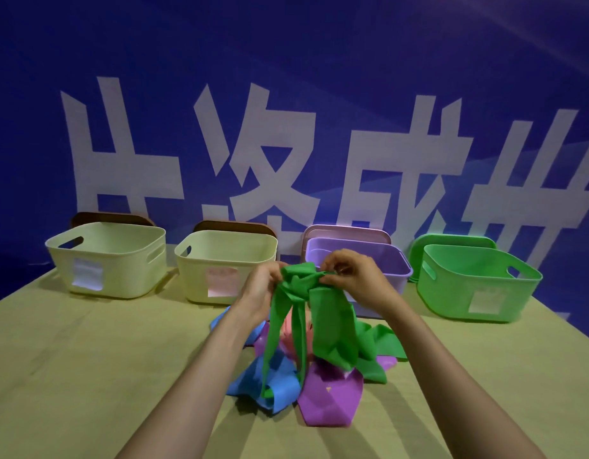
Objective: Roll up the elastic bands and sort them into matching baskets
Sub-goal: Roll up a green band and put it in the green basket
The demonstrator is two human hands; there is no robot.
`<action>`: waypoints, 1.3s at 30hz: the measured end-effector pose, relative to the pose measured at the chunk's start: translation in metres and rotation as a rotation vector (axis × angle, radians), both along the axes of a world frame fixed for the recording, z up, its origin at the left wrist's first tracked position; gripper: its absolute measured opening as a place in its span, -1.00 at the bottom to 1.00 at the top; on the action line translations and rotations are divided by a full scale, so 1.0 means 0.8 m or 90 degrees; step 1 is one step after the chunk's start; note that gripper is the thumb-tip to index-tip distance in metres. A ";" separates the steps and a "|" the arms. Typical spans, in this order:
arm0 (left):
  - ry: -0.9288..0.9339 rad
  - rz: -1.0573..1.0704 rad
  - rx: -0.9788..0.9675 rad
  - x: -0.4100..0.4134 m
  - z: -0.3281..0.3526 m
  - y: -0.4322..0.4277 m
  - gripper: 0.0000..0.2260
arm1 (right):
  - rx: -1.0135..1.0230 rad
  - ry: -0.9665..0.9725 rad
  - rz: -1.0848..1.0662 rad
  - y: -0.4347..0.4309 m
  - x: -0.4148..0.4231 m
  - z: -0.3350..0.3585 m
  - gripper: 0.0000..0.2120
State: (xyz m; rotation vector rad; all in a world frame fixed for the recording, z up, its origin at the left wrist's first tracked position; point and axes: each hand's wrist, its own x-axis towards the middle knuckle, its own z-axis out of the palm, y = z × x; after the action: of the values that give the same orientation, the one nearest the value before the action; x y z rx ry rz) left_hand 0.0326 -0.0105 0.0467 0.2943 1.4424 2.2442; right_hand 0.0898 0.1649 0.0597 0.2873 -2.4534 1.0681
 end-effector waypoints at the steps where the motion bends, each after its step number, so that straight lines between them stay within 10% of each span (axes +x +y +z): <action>1: 0.065 -0.071 -0.068 0.003 0.002 -0.006 -0.84 | 0.049 0.016 -0.017 0.000 0.000 0.000 -0.81; 4: 0.180 -0.192 -0.240 0.008 0.004 -0.011 -0.88 | 0.132 0.037 -0.020 0.000 -0.001 0.004 -0.89; 9: 0.232 0.124 -0.240 -0.008 -0.006 -0.003 -0.89 | 0.062 0.033 0.013 0.006 0.003 0.002 -0.85; 15: -0.142 0.095 0.082 -0.022 -0.002 -0.017 -0.78 | 0.049 -0.085 0.006 0.027 0.008 -0.020 -0.88; 23: 0.249 -0.140 -0.489 -0.013 -0.014 -0.014 -0.61 | 0.010 -0.024 0.004 0.011 0.006 -0.016 -0.90; 31: 0.116 -0.069 -0.301 -0.032 -0.013 -0.039 -0.98 | 0.031 -0.062 0.086 0.026 0.016 -0.016 -0.85; 39: -0.037 0.067 -0.009 -0.021 0.005 -0.007 -0.74 | 0.254 -0.217 0.084 0.017 0.007 -0.030 -0.88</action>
State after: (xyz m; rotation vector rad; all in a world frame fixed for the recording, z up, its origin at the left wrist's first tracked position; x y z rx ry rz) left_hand 0.0155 -0.0165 0.0509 0.1508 1.4754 2.3049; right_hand 0.0951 0.1784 0.0361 0.4263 -2.9879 0.7135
